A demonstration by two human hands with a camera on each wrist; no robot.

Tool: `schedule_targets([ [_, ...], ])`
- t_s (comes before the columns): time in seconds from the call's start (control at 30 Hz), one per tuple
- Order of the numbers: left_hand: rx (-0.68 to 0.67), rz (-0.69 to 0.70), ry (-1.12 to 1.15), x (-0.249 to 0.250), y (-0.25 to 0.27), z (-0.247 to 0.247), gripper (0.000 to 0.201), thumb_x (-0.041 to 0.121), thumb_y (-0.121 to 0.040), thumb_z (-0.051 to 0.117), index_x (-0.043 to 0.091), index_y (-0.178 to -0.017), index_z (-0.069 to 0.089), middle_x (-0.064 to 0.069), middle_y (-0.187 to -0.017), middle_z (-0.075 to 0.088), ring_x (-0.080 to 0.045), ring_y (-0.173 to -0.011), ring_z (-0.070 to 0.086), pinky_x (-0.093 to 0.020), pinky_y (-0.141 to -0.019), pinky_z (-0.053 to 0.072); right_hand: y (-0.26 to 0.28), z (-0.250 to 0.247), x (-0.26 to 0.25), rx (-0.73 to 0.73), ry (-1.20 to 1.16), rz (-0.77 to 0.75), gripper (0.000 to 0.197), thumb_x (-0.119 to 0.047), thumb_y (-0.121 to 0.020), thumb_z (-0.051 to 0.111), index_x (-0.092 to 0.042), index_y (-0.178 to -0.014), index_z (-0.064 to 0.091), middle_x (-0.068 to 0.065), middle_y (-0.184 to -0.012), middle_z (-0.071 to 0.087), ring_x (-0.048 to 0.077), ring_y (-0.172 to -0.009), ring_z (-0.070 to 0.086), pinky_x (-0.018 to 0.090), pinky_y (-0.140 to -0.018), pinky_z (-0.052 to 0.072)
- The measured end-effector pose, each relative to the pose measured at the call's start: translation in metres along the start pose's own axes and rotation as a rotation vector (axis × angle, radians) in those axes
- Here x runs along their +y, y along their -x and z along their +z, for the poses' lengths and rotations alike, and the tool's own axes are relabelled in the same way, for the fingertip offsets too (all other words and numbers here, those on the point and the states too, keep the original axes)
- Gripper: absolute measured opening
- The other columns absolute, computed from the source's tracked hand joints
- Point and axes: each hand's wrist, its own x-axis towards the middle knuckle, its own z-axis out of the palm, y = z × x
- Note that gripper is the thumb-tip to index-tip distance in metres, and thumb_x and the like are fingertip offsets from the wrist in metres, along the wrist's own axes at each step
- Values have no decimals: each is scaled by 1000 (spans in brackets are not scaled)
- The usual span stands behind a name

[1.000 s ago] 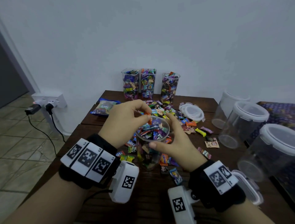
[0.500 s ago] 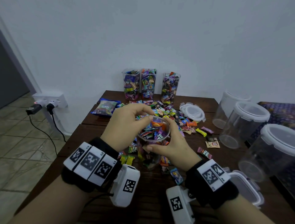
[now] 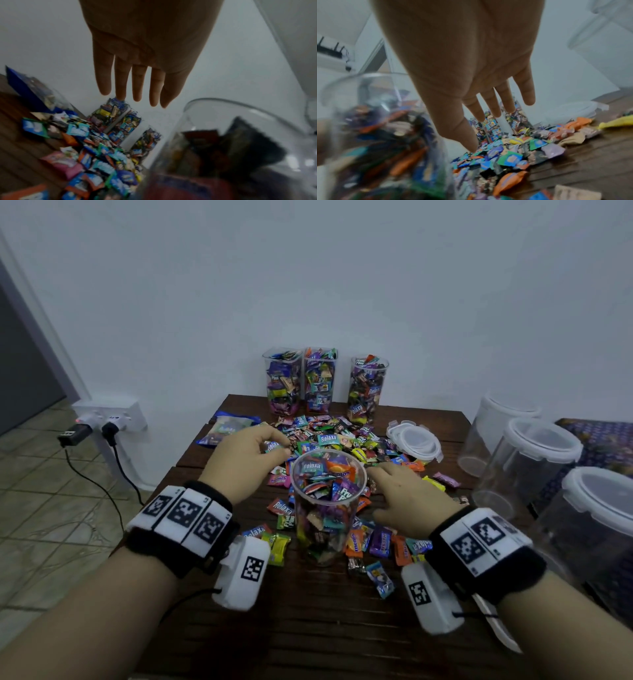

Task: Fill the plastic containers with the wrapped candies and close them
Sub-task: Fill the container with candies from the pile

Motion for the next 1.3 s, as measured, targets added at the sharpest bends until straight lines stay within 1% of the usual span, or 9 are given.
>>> schedule_targets([
  [0.13,-296,-34,-322,-16,-26,10,35,43,-86,64,27,-117,60,3,-122,59,-17,-106,57,-34,-89,47,-20,-5,11,-46,173,90,66,-47,-85,60,-17,-139,35,6,-140,38,26,-128,35,40,-102,39],
  [0.23,-435,-42,-472,-22,-44,19,47,51,-83,63,28,-124,55,-1,-128,57,-19,-109,57,-40,-92,49,-37,-8,21,-61,243,125,63,-47,-86,58,-15,-136,37,9,-136,41,28,-126,38,40,-100,40],
  [0.37,-520,-22,-655,-20,-66,30,58,56,-84,59,27,-133,47,-4,-132,49,-23,-116,52,-40,-96,45,-60,-12,29,-67,287,149,60,-46,-86,57,-15,-134,37,9,-136,40,27,-126,38,41,-96,40],
  [0.53,-591,-34,-677,-16,-95,42,76,57,-82,62,27,-144,31,-5,-145,37,-24,-128,43,-38,-101,41,-90,-9,34,-68,299,157,69,-57,-86,53,-18,-139,32,8,-139,39,27,-129,36,41,-97,42],
  [0.73,-633,-57,-715,-24,-123,59,101,70,-74,59,29,-152,9,-10,-154,22,-31,-135,36,-45,-106,38,-121,-3,32,-150,253,141,86,-70,-86,38,-21,-150,10,14,-150,29,34,-135,31,46,-107,35],
  [0.9,-736,-97,-722,-26,-133,71,109,70,-73,59,33,-150,-9,-17,-159,1,-39,-136,33,-47,-102,38,-137,3,32,-286,193,147,99,-78,-76,44,-32,-150,-3,9,-155,20,33,-139,26,48,-108,34],
  [1.1,-818,-74,-795,-22,-137,82,98,66,-78,59,37,-151,1,-16,-158,6,-36,-138,30,-40,-101,39,-147,6,30,-360,228,140,98,-73,-75,55,-38,-150,2,9,-150,25,35,-136,28,48,-104,37],
  [1.23,-794,41,-803,-19,-140,86,84,51,-85,64,28,-151,18,-8,-150,36,-27,-128,45,-36,-98,45,-151,4,27,-371,202,105,89,-64,-80,59,-34,-150,12,11,-144,32,33,-129,39,45,-101,42],
  [1.3,-762,70,-814,-17,-140,88,72,39,-88,64,26,-149,28,-7,-145,44,-26,-125,49,-35,-97,47,-152,4,24,-347,181,78,77,-54,-85,60,-30,-148,23,12,-137,40,31,-122,46,42,-99,44],
])
